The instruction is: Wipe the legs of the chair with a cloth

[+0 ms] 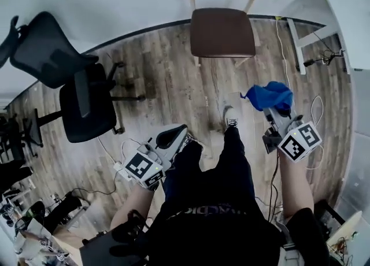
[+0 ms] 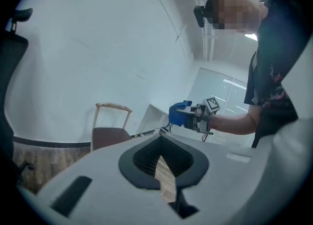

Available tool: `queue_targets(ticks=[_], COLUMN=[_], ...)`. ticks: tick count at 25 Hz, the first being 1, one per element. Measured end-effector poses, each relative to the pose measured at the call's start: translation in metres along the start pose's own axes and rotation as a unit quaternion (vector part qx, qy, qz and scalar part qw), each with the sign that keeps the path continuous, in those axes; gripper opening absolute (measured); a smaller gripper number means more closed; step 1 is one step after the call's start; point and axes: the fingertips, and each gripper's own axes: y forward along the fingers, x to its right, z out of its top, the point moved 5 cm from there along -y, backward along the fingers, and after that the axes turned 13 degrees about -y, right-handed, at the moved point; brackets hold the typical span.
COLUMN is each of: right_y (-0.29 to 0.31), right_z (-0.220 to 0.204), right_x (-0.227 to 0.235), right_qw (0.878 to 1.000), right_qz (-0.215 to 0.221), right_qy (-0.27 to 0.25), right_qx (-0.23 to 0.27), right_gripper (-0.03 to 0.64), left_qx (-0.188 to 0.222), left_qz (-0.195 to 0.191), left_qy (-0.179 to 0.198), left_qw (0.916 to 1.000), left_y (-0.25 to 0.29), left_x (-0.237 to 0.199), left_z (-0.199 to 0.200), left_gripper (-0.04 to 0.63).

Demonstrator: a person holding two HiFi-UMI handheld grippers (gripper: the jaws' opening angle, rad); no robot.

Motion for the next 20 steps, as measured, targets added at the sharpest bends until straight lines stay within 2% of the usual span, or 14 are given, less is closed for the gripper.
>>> queue_targets(ticks=[3,8,14,20], right_y=[-0.036,-0.080,-0.135,-0.211], right_z=[0.011,0.001,-0.006,-0.025], right_x=[-0.045,-0.107,-0.137,-0.158], right_qw=[1.000,0.998,0.995,0.990], right_qz=[-0.001,0.026,0.073,0.131], right_qy=[0.023,0.050,0.067,0.054], right_qx=[0.010,0.017,0.017,0.004], right_gripper=[0.084,0.084,0.083,0.083], left_qx=[-0.015,-0.023,-0.028,-0.002], left_qz=[-0.025,-0.053,-0.060,-0.063], left_qy=[-0.001,-0.016,-0.022,-0.048], left_qw=[0.9996,0.9982,0.9975,0.9969], left_y=[-0.013,-0.028,-0.024,-0.011], left_x=[0.027,0.073,0.136,0.211], left_z=[0.008,0.006,-0.024,-0.070], left_gripper=[0.000,0.000,0.000,0.000])
